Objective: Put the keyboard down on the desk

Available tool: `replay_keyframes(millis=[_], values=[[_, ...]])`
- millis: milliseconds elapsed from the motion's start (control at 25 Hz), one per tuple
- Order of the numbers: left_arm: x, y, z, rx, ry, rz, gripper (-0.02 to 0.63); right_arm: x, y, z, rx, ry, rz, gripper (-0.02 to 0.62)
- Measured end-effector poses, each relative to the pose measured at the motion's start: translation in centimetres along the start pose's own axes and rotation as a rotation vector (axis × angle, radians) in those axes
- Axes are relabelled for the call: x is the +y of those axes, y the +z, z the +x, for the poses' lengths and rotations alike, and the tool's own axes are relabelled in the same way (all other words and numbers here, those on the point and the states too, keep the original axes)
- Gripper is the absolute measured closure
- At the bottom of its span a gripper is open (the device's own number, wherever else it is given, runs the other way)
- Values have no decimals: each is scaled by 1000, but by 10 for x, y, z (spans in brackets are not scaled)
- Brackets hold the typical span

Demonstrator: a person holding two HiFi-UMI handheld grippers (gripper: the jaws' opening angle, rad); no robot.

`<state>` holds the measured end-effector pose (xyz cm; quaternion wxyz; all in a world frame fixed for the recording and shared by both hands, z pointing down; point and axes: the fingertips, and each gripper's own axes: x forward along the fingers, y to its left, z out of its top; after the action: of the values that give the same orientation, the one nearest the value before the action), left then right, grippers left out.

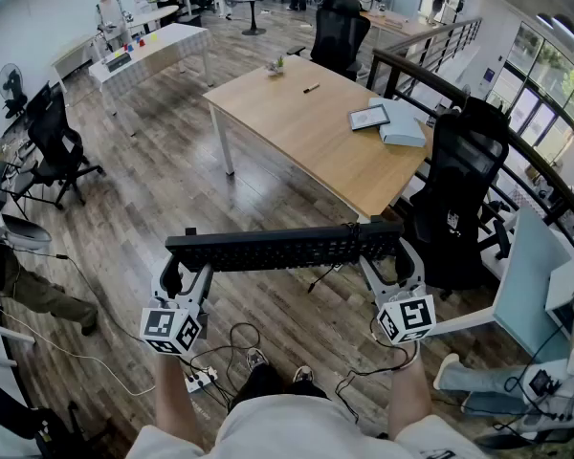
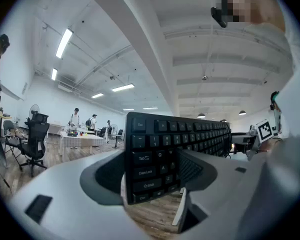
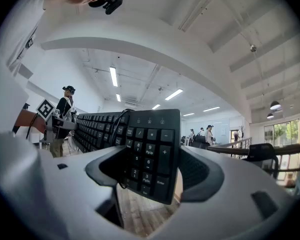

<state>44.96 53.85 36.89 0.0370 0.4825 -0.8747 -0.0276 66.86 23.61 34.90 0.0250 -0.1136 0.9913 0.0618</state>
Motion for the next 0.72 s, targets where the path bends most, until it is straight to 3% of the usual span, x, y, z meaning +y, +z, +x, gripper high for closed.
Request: replay_keyframes(millis=[200, 440, 720], values=[[-35, -12, -8, 15, 6, -35, 299, -20, 0, -27, 17, 12, -17, 270], [-60, -10, -25, 9, 15, -15, 299, -28, -3, -55, 5, 24, 3, 270], [-69, -20, -29, 26, 40, -18, 299, -33, -12, -56, 17, 47, 8, 269]])
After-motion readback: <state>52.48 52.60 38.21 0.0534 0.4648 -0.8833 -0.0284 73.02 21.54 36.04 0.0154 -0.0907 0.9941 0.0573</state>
